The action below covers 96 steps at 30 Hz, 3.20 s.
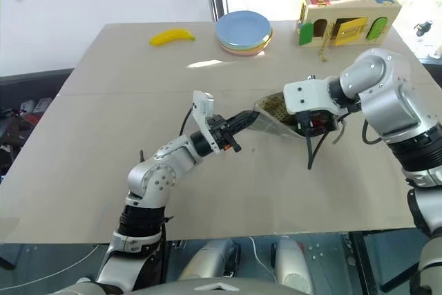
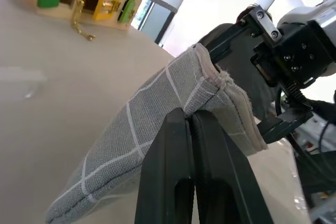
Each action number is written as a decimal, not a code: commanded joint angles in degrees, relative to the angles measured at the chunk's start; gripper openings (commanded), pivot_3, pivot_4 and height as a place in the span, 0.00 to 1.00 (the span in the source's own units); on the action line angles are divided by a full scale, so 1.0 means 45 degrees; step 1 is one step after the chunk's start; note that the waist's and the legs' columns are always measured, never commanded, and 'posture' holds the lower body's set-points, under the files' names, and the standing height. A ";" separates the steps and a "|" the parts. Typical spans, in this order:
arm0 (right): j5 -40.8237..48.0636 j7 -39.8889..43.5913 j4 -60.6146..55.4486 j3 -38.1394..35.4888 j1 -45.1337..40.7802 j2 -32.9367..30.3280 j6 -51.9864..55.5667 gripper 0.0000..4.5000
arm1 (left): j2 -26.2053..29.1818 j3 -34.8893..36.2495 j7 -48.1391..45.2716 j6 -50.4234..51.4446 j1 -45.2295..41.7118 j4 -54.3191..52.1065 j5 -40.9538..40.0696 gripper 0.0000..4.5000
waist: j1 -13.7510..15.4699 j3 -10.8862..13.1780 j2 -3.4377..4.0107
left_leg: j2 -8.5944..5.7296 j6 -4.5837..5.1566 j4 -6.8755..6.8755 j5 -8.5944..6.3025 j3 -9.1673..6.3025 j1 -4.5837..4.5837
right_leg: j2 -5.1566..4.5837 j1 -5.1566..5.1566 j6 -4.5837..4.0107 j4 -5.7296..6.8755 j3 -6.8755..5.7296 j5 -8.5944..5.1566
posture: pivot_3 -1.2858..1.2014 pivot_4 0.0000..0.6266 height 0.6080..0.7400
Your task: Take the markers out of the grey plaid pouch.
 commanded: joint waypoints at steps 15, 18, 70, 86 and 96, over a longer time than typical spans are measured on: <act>-0.1053 0.0467 0.2583 0.1898 -0.0433 0.0657 -0.0789 0.99 | 0.0252 0.0480 0.0909 0.2465 -0.0145 0.0868 -0.0892 0.00 | -0.0038 0.0000 -0.0002 | 0.0001 -0.0003 0.0003 0.0002 0.0004 0.0007 | 0.0002 0.0002 0.0000 0.0006 0.0002 0.0000 | 0.52 0.24 1.00; -0.1364 0.0460 0.3077 0.2199 -0.0296 0.0825 -0.1173 0.99 | 0.0194 0.0491 0.0882 0.2458 -0.0245 0.1293 -0.0860 0.00 | -0.0039 -0.0002 -0.0005 | 0.0001 -0.0003 0.0008 0.0002 0.0002 0.0011 | 0.0002 0.0008 -0.0001 0.0004 -0.0001 0.0000 | 0.52 0.24 1.00; -0.1106 -0.0090 0.1133 0.0334 0.0368 0.0056 -0.1300 0.18 | 0.0119 0.0216 0.0377 0.2422 -0.0298 0.2068 -0.0546 0.00 | -0.0023 -0.0036 -0.0061 | 0.0002 -0.0006 -0.0005 0.0002 -0.0006 0.0021 | -0.0001 0.0018 -0.0005 -0.0006 -0.0004 0.0003 | 0.52 0.24 1.00; -0.2005 -0.1672 0.0231 -0.0268 0.0694 -0.0767 -0.2747 0.18 | 0.0234 -0.0760 0.0074 0.0465 -0.0280 0.0893 0.0900 0.00 | 0.0063 -0.0032 -0.0063 | 0.0001 -0.0007 -0.0006 0.0002 -0.0002 0.0018 | -0.0001 0.0017 -0.0005 -0.0009 -0.0002 0.0003 | 0.52 0.24 1.00; 0.1732 -0.0938 -0.1616 -0.3526 0.0300 -0.0891 0.1732 0.18 | 0.0369 -0.0511 0.0148 -0.0305 0.0040 0.0636 0.1279 0.00 | 0.0167 -0.0016 -0.0062 | 0.0003 -0.0005 -0.0011 0.0001 -0.0003 0.0007 | -0.0002 0.0009 -0.0005 -0.0014 0.0000 0.0003 | 0.52 0.24 1.00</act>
